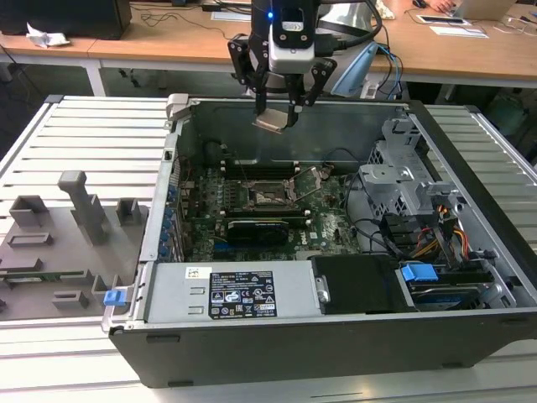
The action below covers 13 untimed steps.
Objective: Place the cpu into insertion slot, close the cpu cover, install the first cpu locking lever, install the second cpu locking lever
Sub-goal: 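Place the cpu into insertion slot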
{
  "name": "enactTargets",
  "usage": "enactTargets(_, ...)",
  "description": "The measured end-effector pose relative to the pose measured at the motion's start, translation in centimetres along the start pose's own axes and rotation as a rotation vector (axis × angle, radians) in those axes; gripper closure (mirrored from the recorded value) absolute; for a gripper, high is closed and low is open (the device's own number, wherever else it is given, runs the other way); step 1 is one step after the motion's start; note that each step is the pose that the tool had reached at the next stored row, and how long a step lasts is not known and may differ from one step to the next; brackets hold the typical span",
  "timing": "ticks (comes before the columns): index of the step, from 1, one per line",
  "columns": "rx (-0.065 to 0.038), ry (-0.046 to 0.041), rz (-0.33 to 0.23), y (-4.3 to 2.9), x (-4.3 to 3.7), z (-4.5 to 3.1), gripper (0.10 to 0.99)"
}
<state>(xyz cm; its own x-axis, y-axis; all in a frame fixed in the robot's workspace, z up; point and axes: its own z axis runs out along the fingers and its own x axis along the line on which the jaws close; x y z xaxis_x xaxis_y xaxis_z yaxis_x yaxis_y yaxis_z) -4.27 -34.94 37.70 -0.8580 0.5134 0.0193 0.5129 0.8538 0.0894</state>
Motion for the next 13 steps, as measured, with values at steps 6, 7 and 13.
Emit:
enactTargets(6, -0.001, -0.0044, 0.049, 0.00, 0.01, 0.00, 0.561)
enactTargets(7, -0.001, -0.0051, 0.057, 0.00, 0.01, 0.00, 0.561)
enactTargets(13, -0.002, -0.0089, 0.099, -0.01, 0.01, 0.00, 0.561)
